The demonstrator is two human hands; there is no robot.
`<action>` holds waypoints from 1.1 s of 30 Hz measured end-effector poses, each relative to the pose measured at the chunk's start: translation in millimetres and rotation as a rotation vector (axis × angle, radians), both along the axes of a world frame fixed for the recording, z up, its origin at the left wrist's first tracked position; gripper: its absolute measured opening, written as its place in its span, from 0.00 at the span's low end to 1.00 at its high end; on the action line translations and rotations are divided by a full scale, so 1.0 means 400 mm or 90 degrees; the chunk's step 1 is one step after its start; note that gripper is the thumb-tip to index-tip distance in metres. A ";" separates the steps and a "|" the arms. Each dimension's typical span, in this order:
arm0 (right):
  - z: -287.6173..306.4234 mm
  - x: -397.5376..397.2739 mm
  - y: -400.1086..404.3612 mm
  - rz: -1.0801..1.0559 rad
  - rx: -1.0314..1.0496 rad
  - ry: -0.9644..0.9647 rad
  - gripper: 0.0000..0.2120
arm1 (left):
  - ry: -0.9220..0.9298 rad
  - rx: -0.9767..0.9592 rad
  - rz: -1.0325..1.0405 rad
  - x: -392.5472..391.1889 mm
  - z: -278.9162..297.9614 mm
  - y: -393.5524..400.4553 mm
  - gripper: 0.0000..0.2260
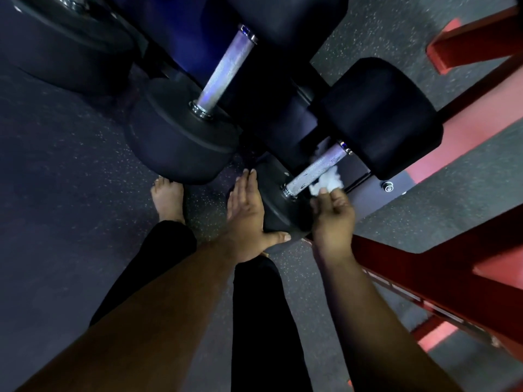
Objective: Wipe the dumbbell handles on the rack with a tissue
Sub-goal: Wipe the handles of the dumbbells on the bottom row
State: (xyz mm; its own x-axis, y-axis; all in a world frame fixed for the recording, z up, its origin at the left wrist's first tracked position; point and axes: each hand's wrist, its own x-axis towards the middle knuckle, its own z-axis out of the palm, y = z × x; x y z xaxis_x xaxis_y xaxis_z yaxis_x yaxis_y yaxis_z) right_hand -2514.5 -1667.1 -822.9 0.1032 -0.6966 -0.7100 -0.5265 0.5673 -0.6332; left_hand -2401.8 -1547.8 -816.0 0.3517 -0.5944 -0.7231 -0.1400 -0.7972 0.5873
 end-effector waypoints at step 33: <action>0.035 0.111 -0.074 1.153 -0.371 0.415 0.24 | -0.019 -0.012 -0.017 -0.010 -0.011 0.009 0.65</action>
State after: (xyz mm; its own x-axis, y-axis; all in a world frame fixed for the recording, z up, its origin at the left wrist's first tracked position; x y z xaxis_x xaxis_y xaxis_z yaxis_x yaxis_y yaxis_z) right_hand -2470.0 -1696.7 -808.9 0.6853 -0.2184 -0.6947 -0.3267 -0.9448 -0.0253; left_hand -2405.7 -1544.3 -820.3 0.3573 -0.6173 -0.7009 -0.1790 -0.7817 0.5974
